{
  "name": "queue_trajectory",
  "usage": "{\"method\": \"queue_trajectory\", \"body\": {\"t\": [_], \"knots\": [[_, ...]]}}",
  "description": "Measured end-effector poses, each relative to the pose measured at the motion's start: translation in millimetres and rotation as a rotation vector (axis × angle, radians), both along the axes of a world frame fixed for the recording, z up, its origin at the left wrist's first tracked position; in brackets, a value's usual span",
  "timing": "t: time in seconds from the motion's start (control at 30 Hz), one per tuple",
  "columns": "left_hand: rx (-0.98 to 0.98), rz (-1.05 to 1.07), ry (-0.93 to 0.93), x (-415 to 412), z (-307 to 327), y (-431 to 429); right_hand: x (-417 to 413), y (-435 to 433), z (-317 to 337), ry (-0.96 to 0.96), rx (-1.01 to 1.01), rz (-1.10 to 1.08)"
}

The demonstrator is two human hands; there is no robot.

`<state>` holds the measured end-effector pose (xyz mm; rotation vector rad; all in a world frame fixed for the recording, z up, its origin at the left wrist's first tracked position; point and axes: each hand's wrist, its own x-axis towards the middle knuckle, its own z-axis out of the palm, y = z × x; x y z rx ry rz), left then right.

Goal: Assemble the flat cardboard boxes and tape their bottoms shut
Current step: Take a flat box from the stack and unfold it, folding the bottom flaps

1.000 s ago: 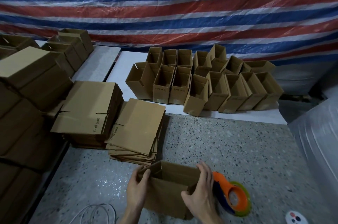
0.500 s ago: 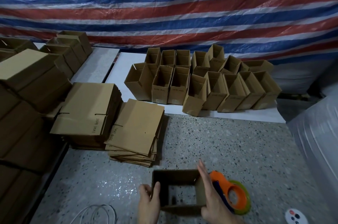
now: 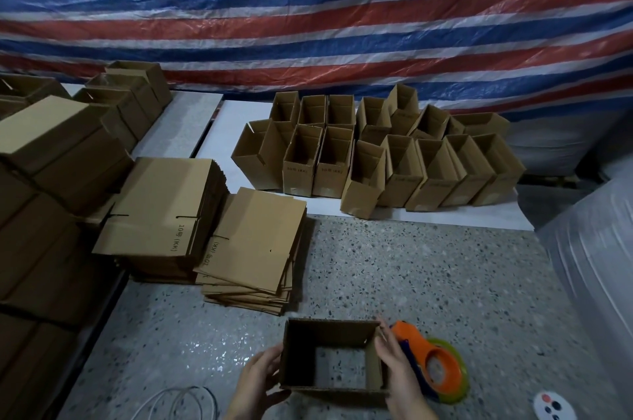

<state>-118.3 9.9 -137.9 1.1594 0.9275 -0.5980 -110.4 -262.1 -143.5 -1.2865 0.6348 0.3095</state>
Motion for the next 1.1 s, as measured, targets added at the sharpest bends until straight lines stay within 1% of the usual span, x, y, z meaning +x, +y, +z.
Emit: {"method": "queue_trajectory", "body": {"t": [0.03, 0.07, 0.1, 0.13, 0.17, 0.2, 0.27, 0.33, 0.37, 0.43, 0.57, 0.63, 0.73, 0.8, 0.83, 0.9, 0.97, 1.1], "knots": [[-0.013, -0.019, 0.008, 0.4, -3.1, 2.7, -4.3, 25.2, -9.5, 0.060, 0.005, -0.014], [-0.017, -0.048, 0.012, 0.5, -5.0, 5.9, -6.4, 17.1, -6.3, 0.105, -0.019, 0.011], [-0.037, -0.075, 0.003, 0.0, -4.5, 8.8, -2.3, 17.9, -2.3, 0.182, 0.043, 0.042], [-0.047, -0.104, -0.008, 0.2, -4.3, 11.9, -0.7, 15.1, 1.7, 0.220, 0.057, 0.021], [-0.057, -0.125, 0.000, 2.5, -5.2, 15.7, 1.0, 10.5, 1.8, 0.213, 0.021, 0.027], [-0.062, -0.164, 0.010, 3.9, -3.9, 19.6, 2.7, 6.3, 1.6, 0.212, -0.075, 0.062], [-0.067, -0.249, 0.031, 7.7, -5.0, 27.2, 2.6, 22.5, 6.9, 0.186, -0.317, 0.223], [-0.002, -0.357, 0.010, 10.6, -3.2, 29.6, 7.4, 30.2, 1.7, 0.138, -0.498, 0.250], [0.034, -0.399, -0.016, 12.0, -2.4, 29.0, 10.4, 31.5, -0.3, 0.128, -0.507, 0.250], [0.059, -0.397, -0.058, 13.9, -1.8, 27.2, 14.4, 31.4, 2.1, 0.140, -0.497, 0.252], [-0.033, -0.284, -0.200, 12.8, -0.7, 22.5, 18.8, 26.5, 1.5, 0.174, -0.511, 0.277], [-0.041, -0.276, -0.256, 11.6, 2.1, 17.2, 21.1, 26.2, -0.8, 0.192, -0.526, 0.293], [0.086, -0.272, -0.347, 8.3, 4.2, -4.6, 19.7, 25.4, -0.2, 0.148, -0.563, 0.310], [0.257, -0.243, -0.422, 7.5, -0.6, -19.1, 17.2, 22.5, -2.6, 0.094, -0.580, 0.331], [0.330, -0.257, -0.453, 9.7, -1.1, -22.4, 18.2, 21.3, -1.7, 0.053, -0.586, 0.354], [0.412, -0.339, -0.484, 14.0, -7.0, -23.8, 18.9, 19.0, -1.4, -0.003, -0.608, 0.417], [0.444, -0.395, -0.481, 14.6, -11.0, -21.3, 17.2, 14.2, 0.5, -0.018, -0.599, 0.446], [0.434, -0.454, -0.462, 9.8, -12.6, -20.0, 5.3, 1.4, 3.6, -0.005, -0.528, 0.465]]}}
